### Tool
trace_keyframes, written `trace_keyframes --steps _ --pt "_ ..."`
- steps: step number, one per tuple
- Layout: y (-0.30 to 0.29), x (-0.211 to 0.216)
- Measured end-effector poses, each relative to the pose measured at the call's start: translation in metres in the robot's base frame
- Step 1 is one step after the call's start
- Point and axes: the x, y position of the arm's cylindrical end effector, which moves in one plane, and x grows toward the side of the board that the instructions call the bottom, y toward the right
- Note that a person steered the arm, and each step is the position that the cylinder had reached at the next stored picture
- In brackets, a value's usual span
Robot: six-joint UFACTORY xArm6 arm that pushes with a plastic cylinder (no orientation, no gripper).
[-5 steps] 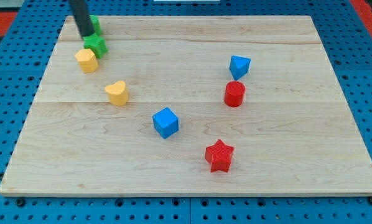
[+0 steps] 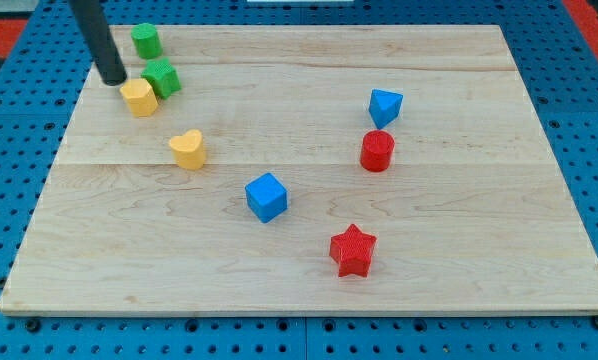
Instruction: Move the green star on top of the blue triangle
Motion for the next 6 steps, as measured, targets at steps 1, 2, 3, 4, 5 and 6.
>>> trace_keyframes --steps 1,2,3,4,5,6 --pt "0.079 -0.003" --pt "0.162 -0.020" --pt "0.259 -0.026" --pt "0.278 -0.011" --pt "0.264 0.039" --pt "0.262 0.071"
